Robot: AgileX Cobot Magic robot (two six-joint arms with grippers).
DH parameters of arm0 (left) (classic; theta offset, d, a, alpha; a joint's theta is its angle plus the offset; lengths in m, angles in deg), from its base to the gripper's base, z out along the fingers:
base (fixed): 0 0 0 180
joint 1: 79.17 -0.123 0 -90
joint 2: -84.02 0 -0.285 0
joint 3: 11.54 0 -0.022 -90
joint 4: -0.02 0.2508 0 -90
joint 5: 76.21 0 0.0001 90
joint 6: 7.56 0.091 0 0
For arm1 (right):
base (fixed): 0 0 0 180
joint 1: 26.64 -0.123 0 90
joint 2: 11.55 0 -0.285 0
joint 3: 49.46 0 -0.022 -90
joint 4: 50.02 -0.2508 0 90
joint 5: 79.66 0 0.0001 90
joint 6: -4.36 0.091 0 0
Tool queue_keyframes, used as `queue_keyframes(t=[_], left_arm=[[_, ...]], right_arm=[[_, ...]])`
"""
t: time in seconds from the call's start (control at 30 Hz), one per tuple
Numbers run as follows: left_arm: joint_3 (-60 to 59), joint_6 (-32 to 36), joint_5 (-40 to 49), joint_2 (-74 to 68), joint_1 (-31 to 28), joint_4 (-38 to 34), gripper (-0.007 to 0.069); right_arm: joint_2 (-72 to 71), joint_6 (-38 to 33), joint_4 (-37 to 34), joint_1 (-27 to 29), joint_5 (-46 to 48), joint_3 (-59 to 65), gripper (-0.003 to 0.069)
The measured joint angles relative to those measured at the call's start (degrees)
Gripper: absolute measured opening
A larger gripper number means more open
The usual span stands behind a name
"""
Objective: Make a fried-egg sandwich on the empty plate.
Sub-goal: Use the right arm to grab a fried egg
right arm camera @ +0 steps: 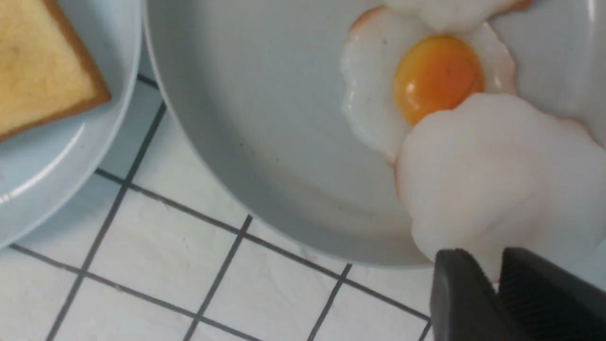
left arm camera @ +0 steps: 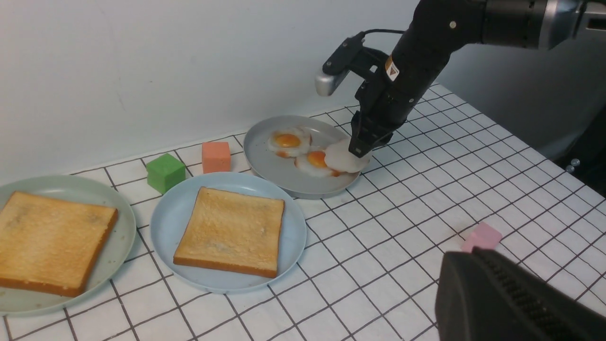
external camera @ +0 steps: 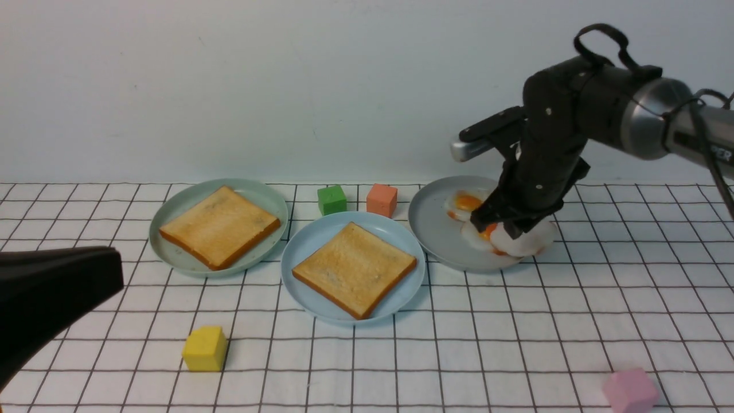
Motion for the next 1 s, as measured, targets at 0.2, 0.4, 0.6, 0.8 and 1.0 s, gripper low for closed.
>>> queue_keyframes(t=[0.2,0.4,0.6,0.8,1.0], left_arm=[[-0.91,0.06,0.00,0.00,0.00,1.65,0.0006],[-2.57,0.16,0.00,0.00,0.00,2.03,0.0008],[-2.61,0.22,-0.12,0.00,0.00,3.23,0.0011],[-2.67,0.22,-0.49,0.00,0.00,3.37,0.0014],[-2.67,0.22,-0.51,0.00,0.00,3.43,0.0014]], right_arm=[[2.31,-0.58,4.87,-0.87,-3.52,0.19,0.0524],[5.35,-2.58,8.31,-0.82,-5.58,0.19,0.0671],[7.06,-2.94,11.07,-0.82,-6.96,0.26,0.0628],[7.99,-3.05,14.58,-0.82,-8.03,0.11,0.0573],[8.29,-3.39,15.54,-0.87,-8.36,-0.04,0.0510]])
